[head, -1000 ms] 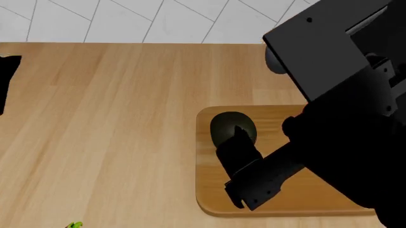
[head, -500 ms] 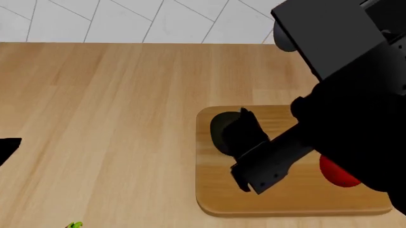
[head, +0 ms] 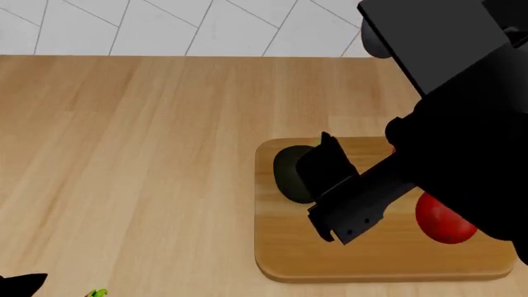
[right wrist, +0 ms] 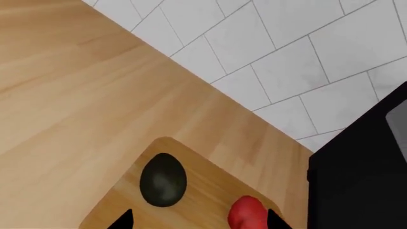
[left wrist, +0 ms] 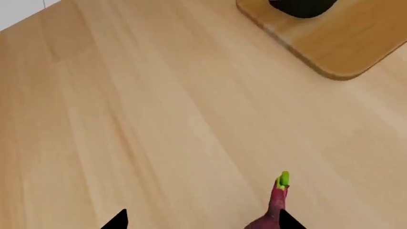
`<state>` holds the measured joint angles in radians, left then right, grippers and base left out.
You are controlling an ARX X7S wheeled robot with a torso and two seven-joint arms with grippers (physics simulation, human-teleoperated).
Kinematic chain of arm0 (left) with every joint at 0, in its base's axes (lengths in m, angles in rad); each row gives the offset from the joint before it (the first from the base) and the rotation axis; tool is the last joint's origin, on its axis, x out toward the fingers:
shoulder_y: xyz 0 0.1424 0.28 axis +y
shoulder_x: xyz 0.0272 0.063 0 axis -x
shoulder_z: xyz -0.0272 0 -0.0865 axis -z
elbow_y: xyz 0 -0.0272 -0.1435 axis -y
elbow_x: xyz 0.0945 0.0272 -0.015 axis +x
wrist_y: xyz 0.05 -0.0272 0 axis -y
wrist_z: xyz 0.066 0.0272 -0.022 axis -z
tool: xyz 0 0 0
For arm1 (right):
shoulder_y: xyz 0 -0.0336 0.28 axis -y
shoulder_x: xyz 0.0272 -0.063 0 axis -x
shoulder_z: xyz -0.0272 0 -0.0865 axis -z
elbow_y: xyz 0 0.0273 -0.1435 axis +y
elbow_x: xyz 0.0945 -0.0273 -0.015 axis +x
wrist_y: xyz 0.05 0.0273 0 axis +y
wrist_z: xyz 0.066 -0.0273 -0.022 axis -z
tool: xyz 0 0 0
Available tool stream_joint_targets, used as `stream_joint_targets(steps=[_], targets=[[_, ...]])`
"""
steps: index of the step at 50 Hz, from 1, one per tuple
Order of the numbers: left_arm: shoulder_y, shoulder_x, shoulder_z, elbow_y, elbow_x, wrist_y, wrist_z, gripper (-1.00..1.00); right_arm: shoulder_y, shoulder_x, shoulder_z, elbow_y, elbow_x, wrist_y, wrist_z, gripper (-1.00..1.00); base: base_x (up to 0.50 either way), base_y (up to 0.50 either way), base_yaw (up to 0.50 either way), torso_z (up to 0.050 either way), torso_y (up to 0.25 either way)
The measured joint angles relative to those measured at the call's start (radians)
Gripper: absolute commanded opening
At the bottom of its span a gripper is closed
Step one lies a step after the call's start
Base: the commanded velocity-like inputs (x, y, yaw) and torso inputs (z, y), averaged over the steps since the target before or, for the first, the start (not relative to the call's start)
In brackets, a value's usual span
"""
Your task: Place the avocado, onion, tomato and bell pepper on the cutting board.
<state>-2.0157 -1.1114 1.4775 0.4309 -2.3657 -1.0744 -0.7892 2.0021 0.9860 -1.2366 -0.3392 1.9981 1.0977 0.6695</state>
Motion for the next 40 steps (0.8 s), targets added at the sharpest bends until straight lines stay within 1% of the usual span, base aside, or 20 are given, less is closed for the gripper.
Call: stream_joint_targets(steps=[14, 40], targets=[[0.048, -0.002, 0.008, 0.090, -0.018, 0.035, -0.007, 1.00, -0.003, 0.008, 0.004, -0.007, 0.001, 0.000, 0.004, 1.00, 0.00, 0.00, 0.00, 0.000, 0.000], [0.196, 0.016, 0.019, 0.167, 0.070, 0.134, 0.037, 1.00, 0.005, 0.020, 0.011, -0.020, 0.030, 0.005, 0.030, 1.00, 0.00, 0.00, 0.00, 0.000, 0.000]])
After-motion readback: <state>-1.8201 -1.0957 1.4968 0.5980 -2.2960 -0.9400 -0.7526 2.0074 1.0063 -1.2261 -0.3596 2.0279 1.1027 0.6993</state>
